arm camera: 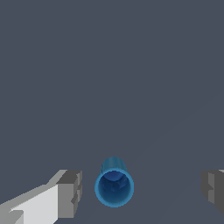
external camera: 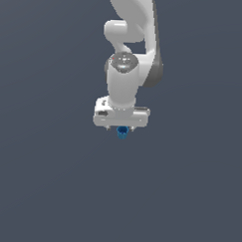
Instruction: Pick up the object and move it to a goal position.
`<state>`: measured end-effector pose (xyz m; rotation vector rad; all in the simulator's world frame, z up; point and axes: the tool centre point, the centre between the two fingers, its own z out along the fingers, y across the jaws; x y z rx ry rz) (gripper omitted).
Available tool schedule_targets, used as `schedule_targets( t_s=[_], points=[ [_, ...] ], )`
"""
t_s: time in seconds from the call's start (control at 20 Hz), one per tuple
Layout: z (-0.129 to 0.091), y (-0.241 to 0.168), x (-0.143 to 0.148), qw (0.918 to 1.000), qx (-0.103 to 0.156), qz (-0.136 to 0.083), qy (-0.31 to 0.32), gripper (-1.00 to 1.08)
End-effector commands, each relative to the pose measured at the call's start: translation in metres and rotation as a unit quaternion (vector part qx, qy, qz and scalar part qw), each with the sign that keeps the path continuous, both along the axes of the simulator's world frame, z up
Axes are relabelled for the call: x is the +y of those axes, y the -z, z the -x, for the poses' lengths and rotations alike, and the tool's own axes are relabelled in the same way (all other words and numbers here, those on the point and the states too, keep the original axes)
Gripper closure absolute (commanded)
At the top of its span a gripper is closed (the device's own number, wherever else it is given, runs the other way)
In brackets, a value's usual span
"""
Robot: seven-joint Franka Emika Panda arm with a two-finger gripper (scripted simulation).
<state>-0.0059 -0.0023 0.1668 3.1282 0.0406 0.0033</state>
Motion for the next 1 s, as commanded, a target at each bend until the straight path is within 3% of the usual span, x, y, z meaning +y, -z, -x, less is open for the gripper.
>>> schedule_targets(
  t_s=[0.0, 0.5, 0.95],
  points=[
    [0.000, 0.000, 0.000, 1.0000, 0.000, 0.000, 0.000, -0.92],
    [0.013, 0.006, -0.024, 0.9997, 0.021, 0.004, 0.009, -0.92],
    [0.018, 0.015, -0.018, 0.9998, 0.018, 0.002, 0.011, -0.92]
  ],
)
